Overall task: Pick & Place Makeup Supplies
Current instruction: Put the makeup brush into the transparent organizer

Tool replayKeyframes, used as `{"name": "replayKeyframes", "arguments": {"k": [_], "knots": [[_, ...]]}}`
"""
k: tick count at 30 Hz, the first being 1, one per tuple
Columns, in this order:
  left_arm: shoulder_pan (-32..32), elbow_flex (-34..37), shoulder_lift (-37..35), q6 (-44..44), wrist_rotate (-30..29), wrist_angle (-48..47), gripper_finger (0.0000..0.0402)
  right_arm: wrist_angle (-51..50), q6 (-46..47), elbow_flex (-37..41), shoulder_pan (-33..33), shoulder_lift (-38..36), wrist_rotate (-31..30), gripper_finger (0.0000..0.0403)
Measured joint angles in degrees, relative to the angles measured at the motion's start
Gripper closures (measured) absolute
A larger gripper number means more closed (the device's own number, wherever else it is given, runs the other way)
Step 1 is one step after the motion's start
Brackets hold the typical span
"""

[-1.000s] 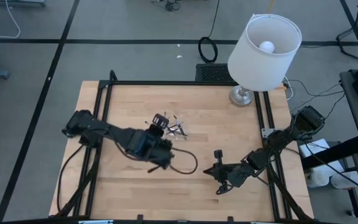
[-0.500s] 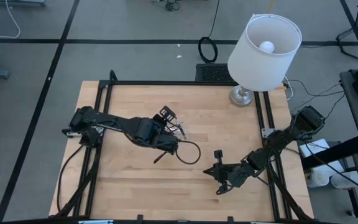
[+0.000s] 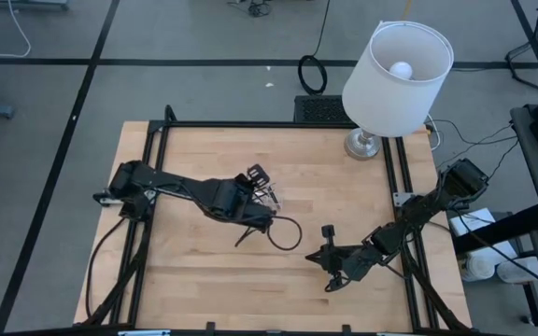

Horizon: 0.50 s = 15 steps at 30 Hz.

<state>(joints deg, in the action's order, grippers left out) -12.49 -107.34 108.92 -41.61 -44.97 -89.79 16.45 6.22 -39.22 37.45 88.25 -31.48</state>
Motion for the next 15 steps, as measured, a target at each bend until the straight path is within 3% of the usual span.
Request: {"name": "replayKeyframes", "arguments": {"k": [15], "knots": [[0.9, 13.2, -0.1, -0.3, 0.6, -0.2, 0.0401, 0.0, 0.1, 0.0, 0.0, 0.0, 0.0, 0.0403]]}}
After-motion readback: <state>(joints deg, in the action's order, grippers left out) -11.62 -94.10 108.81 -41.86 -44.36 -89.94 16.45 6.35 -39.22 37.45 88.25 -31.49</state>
